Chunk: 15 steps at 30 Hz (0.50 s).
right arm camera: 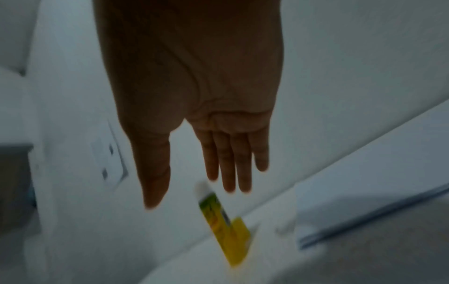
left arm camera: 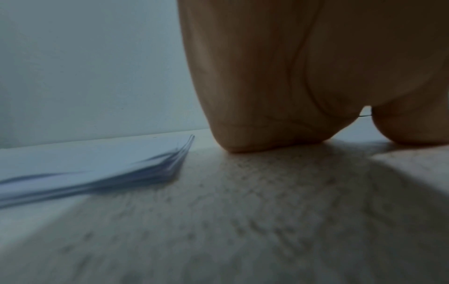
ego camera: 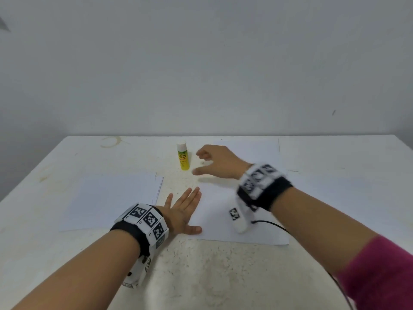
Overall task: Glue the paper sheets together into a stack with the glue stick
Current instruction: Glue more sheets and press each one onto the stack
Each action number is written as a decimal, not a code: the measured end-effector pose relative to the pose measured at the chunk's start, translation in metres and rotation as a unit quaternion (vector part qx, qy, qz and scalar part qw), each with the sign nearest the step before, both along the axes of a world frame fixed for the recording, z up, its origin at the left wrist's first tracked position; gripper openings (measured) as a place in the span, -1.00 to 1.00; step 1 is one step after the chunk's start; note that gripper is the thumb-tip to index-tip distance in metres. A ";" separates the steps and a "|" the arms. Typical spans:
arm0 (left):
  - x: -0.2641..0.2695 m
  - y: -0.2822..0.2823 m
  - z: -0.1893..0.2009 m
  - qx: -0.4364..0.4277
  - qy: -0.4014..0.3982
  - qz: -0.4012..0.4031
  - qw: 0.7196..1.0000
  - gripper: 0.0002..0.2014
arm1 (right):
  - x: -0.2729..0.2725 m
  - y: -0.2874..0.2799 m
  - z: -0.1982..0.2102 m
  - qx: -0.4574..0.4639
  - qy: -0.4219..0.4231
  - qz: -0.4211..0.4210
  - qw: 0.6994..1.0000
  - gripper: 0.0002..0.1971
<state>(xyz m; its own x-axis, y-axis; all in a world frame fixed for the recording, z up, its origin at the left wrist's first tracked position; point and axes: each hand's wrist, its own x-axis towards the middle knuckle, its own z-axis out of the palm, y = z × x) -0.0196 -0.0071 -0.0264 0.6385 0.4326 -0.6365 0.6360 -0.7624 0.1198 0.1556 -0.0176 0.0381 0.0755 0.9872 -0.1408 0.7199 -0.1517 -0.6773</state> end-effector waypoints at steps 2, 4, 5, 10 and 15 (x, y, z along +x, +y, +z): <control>-0.001 0.002 -0.001 -0.008 0.004 -0.012 1.000 0.12 | 0.030 -0.038 0.013 -0.040 -0.050 0.009 0.998 -0.38; 0.000 0.004 -0.001 -0.007 0.009 -0.019 1.000 0.40 | 0.071 -0.079 0.016 -0.114 -0.139 -0.020 0.984 -0.31; 0.000 0.005 -0.003 -0.001 0.012 -0.020 1.000 0.40 | 0.090 -0.098 0.014 -0.158 -0.172 -0.044 0.971 -0.23; 0.001 0.006 -0.006 0.003 0.020 -0.022 1.000 0.27 | 0.142 -0.164 -0.026 -0.309 -0.237 -0.116 0.914 0.59; 0.001 -0.002 -0.002 0.012 0.010 -0.005 1.000 0.04 | 0.149 -0.178 -0.051 -0.296 -0.217 -0.146 0.919 0.27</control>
